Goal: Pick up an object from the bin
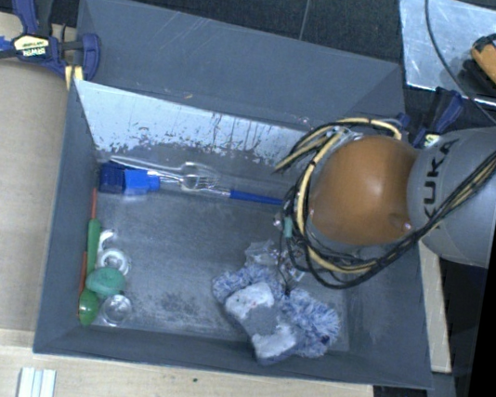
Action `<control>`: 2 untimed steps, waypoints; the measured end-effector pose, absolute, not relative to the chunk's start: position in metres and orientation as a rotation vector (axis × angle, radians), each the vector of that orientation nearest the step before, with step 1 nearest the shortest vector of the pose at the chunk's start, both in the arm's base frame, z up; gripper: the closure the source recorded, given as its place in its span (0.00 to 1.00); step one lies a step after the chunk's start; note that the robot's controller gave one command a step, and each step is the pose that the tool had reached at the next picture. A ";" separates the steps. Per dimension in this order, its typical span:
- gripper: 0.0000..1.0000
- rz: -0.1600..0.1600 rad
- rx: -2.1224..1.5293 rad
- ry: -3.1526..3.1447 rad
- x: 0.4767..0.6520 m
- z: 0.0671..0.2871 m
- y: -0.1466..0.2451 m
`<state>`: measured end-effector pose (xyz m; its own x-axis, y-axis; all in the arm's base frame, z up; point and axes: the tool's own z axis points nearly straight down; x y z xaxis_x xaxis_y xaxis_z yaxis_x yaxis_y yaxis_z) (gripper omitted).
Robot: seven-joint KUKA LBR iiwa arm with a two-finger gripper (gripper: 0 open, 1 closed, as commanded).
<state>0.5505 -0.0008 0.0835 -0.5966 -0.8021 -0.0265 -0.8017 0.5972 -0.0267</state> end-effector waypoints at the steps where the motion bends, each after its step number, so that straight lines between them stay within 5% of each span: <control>1: 1.00 -0.025 -1.353 2.784 0.542 0.167 -0.004; 2: 1.00 -0.019 -1.691 2.607 0.520 0.084 -0.024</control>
Offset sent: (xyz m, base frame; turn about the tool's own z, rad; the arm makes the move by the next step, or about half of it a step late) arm -0.0353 -0.0263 -0.0135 -0.2590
